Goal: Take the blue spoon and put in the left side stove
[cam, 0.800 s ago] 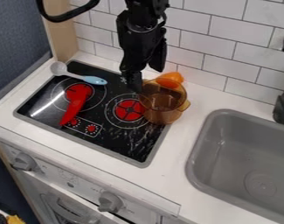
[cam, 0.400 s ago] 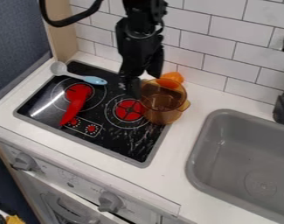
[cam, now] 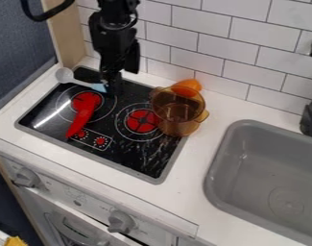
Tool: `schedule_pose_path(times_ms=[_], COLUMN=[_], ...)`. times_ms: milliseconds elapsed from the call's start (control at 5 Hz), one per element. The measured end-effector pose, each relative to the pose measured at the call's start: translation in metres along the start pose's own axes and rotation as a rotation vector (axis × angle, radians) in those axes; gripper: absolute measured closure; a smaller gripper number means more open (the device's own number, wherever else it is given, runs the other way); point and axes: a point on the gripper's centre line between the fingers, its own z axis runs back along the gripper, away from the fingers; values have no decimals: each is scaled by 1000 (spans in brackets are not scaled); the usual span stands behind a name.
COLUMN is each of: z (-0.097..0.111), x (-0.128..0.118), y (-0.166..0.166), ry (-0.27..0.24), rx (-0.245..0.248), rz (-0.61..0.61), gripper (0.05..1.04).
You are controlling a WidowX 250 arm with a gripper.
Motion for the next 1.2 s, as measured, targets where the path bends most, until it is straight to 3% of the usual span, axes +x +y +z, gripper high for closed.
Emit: schedule_pose_path(times_ms=[400, 800, 1000, 1200], z=[-39, -74, -78, -81], x=[32, 49, 53, 57], y=[-27, -33, -37, -35], ry=[62, -12, -28, -62], rx=[59, 138, 134, 130], rz=[102, 117, 121, 122], gripper=[83, 83, 137, 421])
